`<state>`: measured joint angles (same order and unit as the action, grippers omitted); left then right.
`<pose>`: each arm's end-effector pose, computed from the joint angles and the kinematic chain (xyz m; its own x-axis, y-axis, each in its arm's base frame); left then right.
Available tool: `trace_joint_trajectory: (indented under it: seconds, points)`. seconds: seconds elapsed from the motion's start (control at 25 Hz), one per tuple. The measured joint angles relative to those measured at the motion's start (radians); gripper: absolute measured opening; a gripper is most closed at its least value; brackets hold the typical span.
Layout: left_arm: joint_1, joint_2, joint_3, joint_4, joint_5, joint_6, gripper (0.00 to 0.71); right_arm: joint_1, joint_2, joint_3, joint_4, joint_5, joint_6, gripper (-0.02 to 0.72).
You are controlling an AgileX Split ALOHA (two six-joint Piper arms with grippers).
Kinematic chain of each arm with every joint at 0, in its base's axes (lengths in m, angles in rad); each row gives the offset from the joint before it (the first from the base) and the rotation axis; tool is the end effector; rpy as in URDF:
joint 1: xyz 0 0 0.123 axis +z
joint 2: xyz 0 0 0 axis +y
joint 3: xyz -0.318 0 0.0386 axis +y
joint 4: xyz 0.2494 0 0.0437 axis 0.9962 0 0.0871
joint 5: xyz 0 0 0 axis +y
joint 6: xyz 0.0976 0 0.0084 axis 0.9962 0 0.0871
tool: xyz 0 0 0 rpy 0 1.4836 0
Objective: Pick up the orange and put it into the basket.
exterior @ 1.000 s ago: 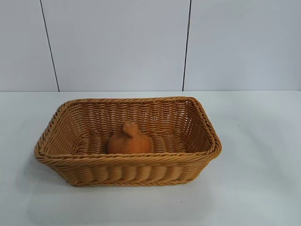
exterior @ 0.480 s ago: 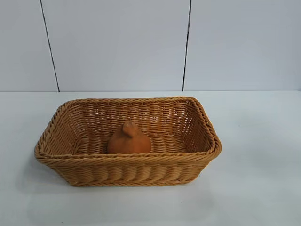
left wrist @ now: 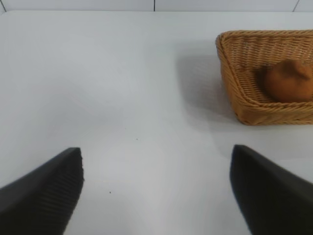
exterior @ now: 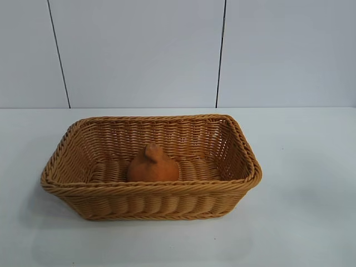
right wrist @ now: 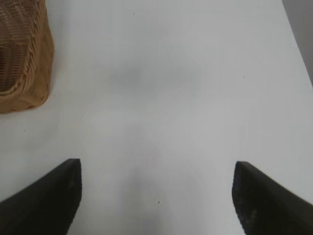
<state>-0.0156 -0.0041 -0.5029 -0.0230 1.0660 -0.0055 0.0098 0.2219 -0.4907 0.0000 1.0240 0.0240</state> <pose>-0.0342 -0.0014 0.2750 -0.4548 -0.0095 -0.8905 0.0260 0.9994 -0.0240 0.0040 0.0000 0.2782 -0.6194 0.0179 -0.7848 0.0051 0.9998 0.0188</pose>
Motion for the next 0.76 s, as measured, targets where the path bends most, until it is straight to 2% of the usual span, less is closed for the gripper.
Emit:
trace_joint_trajectory:
  seconds: [0.32, 0.76]
  points:
    - [0.0, 0.0, 0.0, 0.0, 0.0, 0.0, 0.584, 0.0, -0.207, 0.002, 0.0, 0.001, 0.0, 0.58]
    - [0.0, 0.0, 0.0, 0.0, 0.0, 0.0, 0.584, 0.0, -0.228, 0.002, 0.0, 0.001, 0.0, 0.58]
